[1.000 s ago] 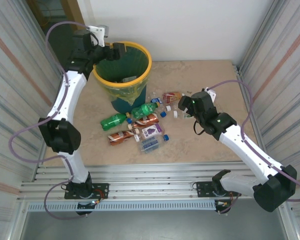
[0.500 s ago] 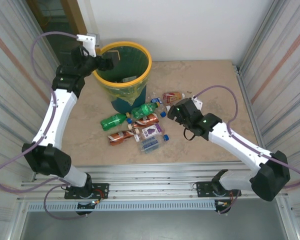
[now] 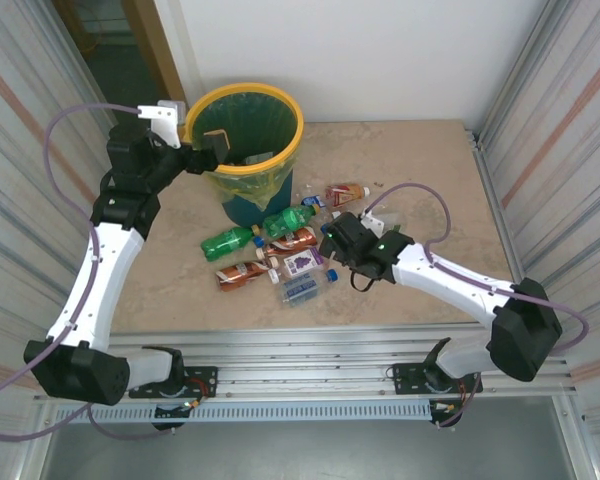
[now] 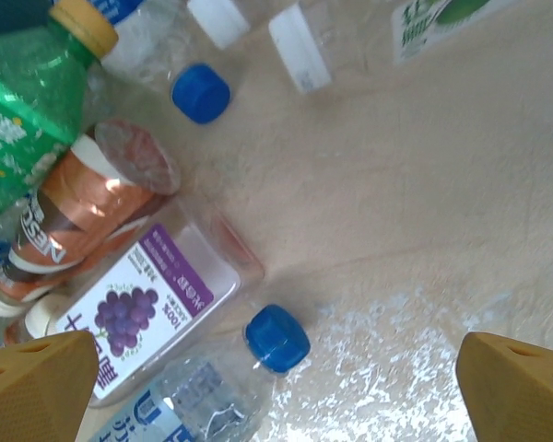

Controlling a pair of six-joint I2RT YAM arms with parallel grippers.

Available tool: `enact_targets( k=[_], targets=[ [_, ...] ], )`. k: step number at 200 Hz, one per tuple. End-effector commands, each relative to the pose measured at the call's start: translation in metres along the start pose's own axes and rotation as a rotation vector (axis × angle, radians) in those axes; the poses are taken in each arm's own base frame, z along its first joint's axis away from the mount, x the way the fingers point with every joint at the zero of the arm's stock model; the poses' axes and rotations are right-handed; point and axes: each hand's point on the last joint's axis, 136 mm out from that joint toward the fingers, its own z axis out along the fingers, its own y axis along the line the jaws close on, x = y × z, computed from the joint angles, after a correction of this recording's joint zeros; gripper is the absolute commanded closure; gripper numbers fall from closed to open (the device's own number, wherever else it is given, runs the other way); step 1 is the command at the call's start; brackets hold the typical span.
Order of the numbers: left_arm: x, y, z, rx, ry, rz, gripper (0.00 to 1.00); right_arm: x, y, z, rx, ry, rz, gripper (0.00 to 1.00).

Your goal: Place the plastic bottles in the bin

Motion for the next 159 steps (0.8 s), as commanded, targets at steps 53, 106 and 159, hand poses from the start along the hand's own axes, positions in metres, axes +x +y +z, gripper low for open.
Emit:
enact_targets(
  k=[53, 106, 159],
  targets=[
    [0.005, 0.001, -0.015, -0.013, -0.031, -0.029, 0.01, 0.042, 0.028, 0.002, -0.026, 0.099, 0.060, 0.02],
    [0.016, -0.002, -0.014, 0.014, -0.022, -0.049, 0.01, 0.066, 0.034, 0.019, -0.011, 0.173, 0.115, 0.02],
    [0.020, -0.004, -0.012, 0.032, -0.012, -0.062, 0.01, 0.087, 0.050, 0.037, -0.054, 0.256, 0.135, 0.02]
  ],
)
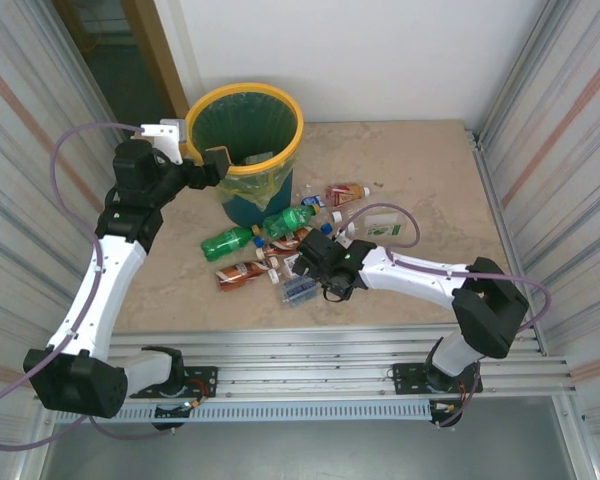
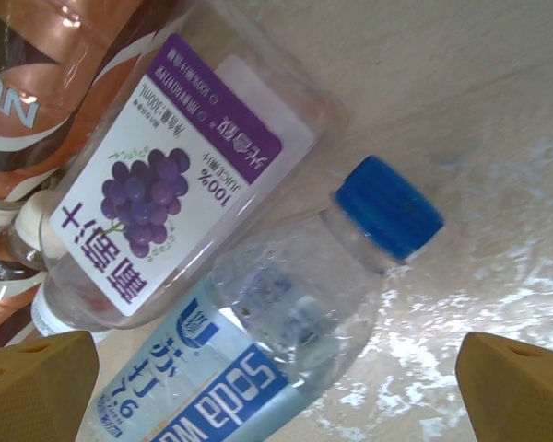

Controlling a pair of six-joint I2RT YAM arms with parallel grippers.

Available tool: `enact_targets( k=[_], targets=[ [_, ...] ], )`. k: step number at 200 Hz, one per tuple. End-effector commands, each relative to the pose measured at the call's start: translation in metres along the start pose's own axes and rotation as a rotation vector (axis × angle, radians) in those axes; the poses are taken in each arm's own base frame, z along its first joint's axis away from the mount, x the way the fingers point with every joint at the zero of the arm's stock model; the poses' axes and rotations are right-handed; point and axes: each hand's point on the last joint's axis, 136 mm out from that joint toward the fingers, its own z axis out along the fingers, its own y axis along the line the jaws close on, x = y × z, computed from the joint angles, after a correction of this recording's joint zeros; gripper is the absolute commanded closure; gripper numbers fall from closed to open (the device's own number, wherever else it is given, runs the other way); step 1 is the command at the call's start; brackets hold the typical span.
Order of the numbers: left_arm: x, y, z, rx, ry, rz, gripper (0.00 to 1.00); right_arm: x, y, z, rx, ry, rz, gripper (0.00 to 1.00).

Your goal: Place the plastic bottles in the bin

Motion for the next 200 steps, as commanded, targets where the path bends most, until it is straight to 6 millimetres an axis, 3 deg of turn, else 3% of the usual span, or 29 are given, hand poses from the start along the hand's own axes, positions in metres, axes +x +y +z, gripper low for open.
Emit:
enact_targets(
  k=[1, 83, 126, 200],
  targets=[
    [-0.013, -0.007, -0.008, 0.031, -0.050, 0.000, 0.01, 0.011, 0.012, 0.009, -0.030, 0.048, 0.030, 0.02],
    [-0.006, -0.006, 0.000, 0.044, -0.036, -0.018, 0.01, 0.025, 0.008, 0.032, -0.003, 0.147, 0.048, 0.00],
    [-0.007, -0.005, -0.001, 0.037, -0.039, -0.016, 0.01, 0.023, -0.002, 0.038, 0.022, 0.159, 0.068, 0.19],
    [-0.006, -0.005, 0.000, 0.034, -0.035, -0.018, 0.01, 0.019, -0.025, 0.048, 0.082, 0.151, 0.091, 0.22]
  ],
)
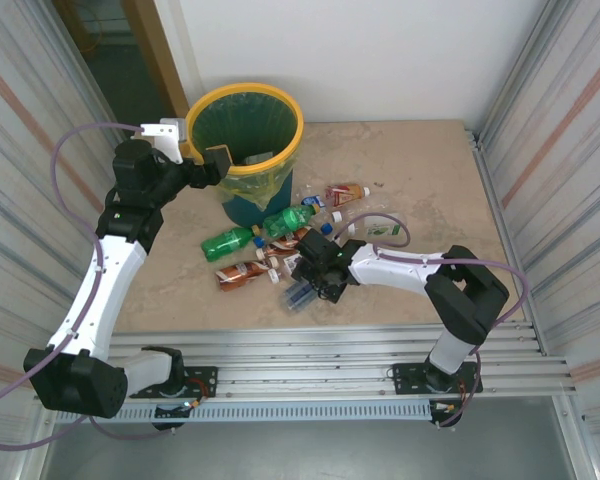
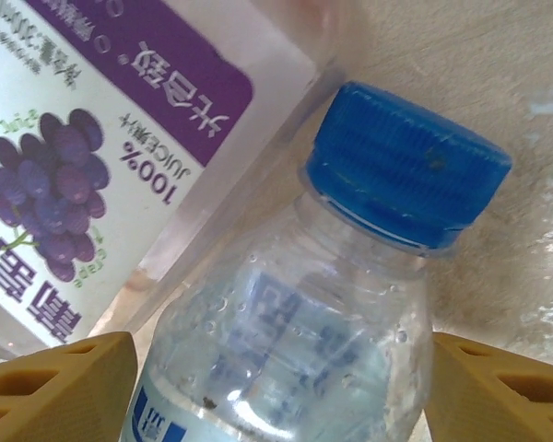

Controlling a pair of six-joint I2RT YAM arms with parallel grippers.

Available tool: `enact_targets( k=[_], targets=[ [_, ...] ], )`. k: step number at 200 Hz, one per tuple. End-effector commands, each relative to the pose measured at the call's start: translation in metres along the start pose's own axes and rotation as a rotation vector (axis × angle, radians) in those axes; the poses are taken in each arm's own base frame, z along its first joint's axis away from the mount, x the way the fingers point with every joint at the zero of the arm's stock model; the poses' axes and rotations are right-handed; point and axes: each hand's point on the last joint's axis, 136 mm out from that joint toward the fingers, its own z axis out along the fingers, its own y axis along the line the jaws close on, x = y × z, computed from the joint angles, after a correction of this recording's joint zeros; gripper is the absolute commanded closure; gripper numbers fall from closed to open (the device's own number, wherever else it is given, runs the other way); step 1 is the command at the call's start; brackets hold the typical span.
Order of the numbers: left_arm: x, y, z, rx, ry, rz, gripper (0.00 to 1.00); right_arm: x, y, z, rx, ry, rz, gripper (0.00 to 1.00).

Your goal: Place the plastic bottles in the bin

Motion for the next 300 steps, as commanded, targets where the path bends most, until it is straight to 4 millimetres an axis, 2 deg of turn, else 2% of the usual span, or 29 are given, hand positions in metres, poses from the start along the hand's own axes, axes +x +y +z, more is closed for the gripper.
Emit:
enact_targets(
  k=[1, 25, 69, 89, 103, 141, 183, 212, 235, 269, 300],
  targets=[
    [-0.004, -0.001, -0.001, 0.009, -0.021, 0.000, 0.01, -0.001, -0.020, 0.011, 0.064, 0.003, 0.027, 0.22],
    [-0.003, 0.000, -0.001, 0.008, -0.020, -0.003, 0.01, -0.001, -0.024, 0.015, 0.076, 0.008, 0.027, 0.23],
    [-0.007, -0.002, -0.003, 0.014, -0.028, -0.006, 0.01, -0.006, -0.026, 0.010, 0.066, -0.016, 0.026, 0.42],
    [-0.008, -0.004, -0.005, 0.021, -0.031, -0.013, 0.01, -0.014, -0.025, -0.004, 0.042, -0.054, 0.023, 0.49],
    [-0.009, -0.006, -0.007, 0.029, -0.035, -0.023, 0.01, -0.018, -0.025, -0.016, 0.026, -0.086, 0.011, 0.50],
    [-0.013, -0.023, -0.012, 0.099, -0.048, -0.053, 0.01, -0.042, -0.017, -0.067, -0.024, -0.216, -0.062, 0.52],
    [-0.003, -0.068, -0.006, 0.221, -0.008, -0.024, 0.01, -0.085, -0.009, -0.143, -0.094, -0.424, -0.152, 0.50],
    [0.010, -0.114, 0.000, 0.351, 0.018, 0.015, 0.01, -0.116, -0.001, -0.199, -0.206, -0.582, -0.181, 0.49],
    [0.023, -0.153, 0.003, 0.476, 0.033, 0.048, 0.01, -0.136, 0.000, -0.236, -0.267, -0.681, -0.192, 0.49],
    [0.049, -0.196, 0.007, 0.603, 0.079, 0.116, 0.01, -0.155, 0.005, -0.275, -0.321, -0.770, -0.217, 0.49],
    [0.071, -0.230, 0.004, 0.700, 0.102, 0.176, 0.01, -0.166, 0.017, -0.293, -0.366, -0.811, -0.250, 0.49]
  ],
)
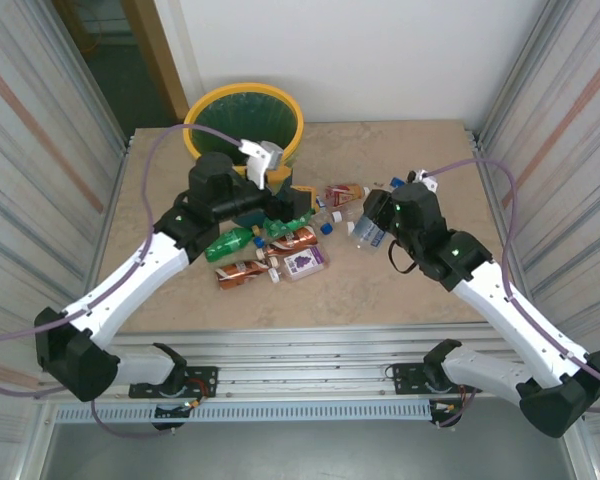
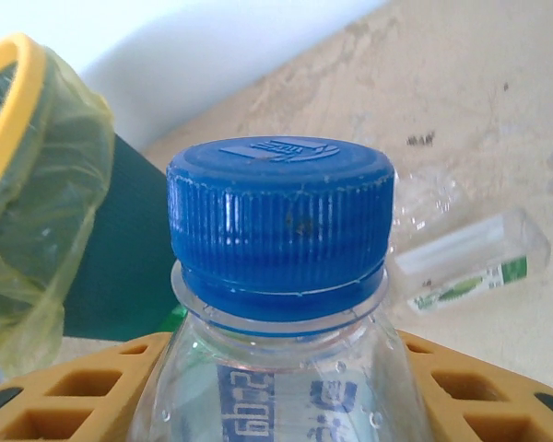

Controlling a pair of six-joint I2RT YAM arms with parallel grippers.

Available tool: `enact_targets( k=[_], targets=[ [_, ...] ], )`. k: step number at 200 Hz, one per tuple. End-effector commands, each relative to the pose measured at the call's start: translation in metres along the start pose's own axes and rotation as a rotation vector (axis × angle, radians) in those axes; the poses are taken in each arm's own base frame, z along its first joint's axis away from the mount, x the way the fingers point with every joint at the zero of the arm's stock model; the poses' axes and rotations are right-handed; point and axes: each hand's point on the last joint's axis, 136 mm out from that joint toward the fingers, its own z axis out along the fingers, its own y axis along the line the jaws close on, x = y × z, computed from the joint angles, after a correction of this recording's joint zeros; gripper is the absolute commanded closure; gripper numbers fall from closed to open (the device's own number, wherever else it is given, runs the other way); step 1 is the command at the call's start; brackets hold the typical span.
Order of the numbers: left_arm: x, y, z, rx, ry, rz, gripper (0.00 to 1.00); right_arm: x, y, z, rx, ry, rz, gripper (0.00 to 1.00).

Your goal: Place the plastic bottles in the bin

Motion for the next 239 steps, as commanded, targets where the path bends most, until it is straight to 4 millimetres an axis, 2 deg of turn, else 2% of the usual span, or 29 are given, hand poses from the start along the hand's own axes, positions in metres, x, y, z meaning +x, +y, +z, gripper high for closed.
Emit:
enact_targets(
  k=[1, 36, 58, 111, 152, 204, 239],
  targets=[
    [0.002, -0.026, 0.009, 0.091, -0.018, 0.092, 0.01, -0.029, 0.020, -0.009, -0.076, -0.068, -0.052, 0.49],
    [0.019, -0.055, 0.026, 0.162, -0.003, 0.154, 0.02, -0.042, 0.045, -0.003, -0.184, -0.076, -0.029, 0.49],
    [0.026, -0.061, 0.034, 0.171, -0.009, 0.165, 0.03, -0.045, 0.065, 0.003, -0.260, -0.065, -0.020, 0.48],
    [0.026, -0.053, 0.048, 0.132, -0.035, 0.146, 0.08, -0.038, 0.109, 0.014, -0.433, 0.008, 0.013, 0.48],
    [0.021, -0.039, 0.052, 0.055, -0.049, 0.133, 0.13, -0.029, 0.129, 0.015, -0.518, 0.043, 0.015, 0.47],
    [0.027, -0.026, 0.058, -0.002, -0.029, 0.098, 0.16, -0.021, 0.154, 0.009, -0.603, 0.060, -0.024, 0.47],
    [0.023, -0.020, 0.056, -0.007, -0.040, 0.065, 0.32, -0.016, 0.161, 0.006, -0.623, 0.070, -0.055, 0.46]
  ],
)
